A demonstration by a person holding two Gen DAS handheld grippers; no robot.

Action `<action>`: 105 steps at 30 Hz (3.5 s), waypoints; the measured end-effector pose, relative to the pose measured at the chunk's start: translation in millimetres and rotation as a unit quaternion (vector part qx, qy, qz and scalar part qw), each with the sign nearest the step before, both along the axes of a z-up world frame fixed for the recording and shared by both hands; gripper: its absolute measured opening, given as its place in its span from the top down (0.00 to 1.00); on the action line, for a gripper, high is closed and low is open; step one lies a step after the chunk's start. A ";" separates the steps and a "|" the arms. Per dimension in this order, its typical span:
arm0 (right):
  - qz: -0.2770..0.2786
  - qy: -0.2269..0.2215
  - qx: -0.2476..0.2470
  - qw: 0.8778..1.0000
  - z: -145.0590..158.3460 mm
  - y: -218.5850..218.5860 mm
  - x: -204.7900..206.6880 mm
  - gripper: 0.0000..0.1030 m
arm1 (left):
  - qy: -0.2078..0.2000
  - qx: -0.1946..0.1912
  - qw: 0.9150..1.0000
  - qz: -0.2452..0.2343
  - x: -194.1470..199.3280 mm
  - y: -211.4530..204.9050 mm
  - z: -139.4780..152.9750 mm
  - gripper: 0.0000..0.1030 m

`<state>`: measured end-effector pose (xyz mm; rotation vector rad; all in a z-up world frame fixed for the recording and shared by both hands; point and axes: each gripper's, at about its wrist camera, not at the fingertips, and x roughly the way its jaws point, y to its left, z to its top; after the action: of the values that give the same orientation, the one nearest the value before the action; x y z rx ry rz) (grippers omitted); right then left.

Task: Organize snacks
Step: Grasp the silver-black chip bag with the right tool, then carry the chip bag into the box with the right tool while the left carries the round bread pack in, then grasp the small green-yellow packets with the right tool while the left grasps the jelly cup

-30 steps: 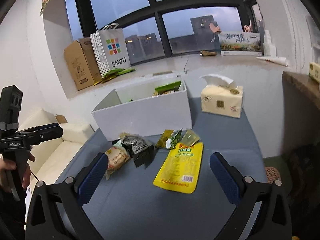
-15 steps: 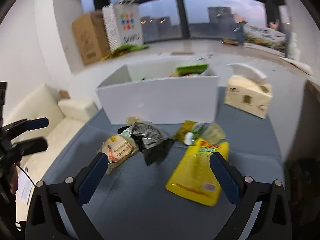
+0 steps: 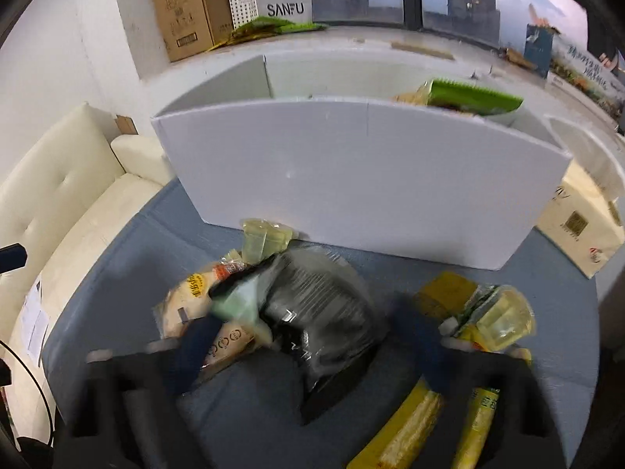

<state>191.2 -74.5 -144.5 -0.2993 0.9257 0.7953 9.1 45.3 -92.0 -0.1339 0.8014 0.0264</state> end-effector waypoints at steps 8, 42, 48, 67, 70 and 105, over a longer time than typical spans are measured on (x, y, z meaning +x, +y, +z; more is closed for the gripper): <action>-0.022 0.019 0.044 0.999 16.3 -34.5 -7.6 0.57 | 0.016 -0.010 1.000 0.000 7.1 0.1 -13.4 0.00; -0.104 0.046 0.165 0.980 60.9 -163.4 -64.0 0.57 | 0.017 -0.047 0.998 -0.036 84.9 3.4 -29.7 0.25; -0.094 0.001 0.194 0.976 100.4 -143.5 -43.6 0.57 | -0.050 -0.090 0.994 -0.026 85.1 24.9 29.4 0.25; -0.125 -0.012 0.168 0.978 146.4 -31.7 112.7 0.57 | -0.098 0.005 0.995 0.034 215.4 70.4 72.3 0.25; -0.124 0.004 0.168 0.978 141.1 -28.9 121.7 0.18 | -0.074 0.023 0.996 0.046 224.2 69.4 61.9 0.00; -0.162 -0.037 0.198 0.966 95.9 -170.8 -70.0 0.00 | -0.095 0.019 0.995 -0.036 54.9 -37.1 62.3 0.00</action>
<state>121.2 -245.3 -48.5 0.1706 0.7018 0.6422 64.1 8.2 -29.8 -0.0703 0.6146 -0.0392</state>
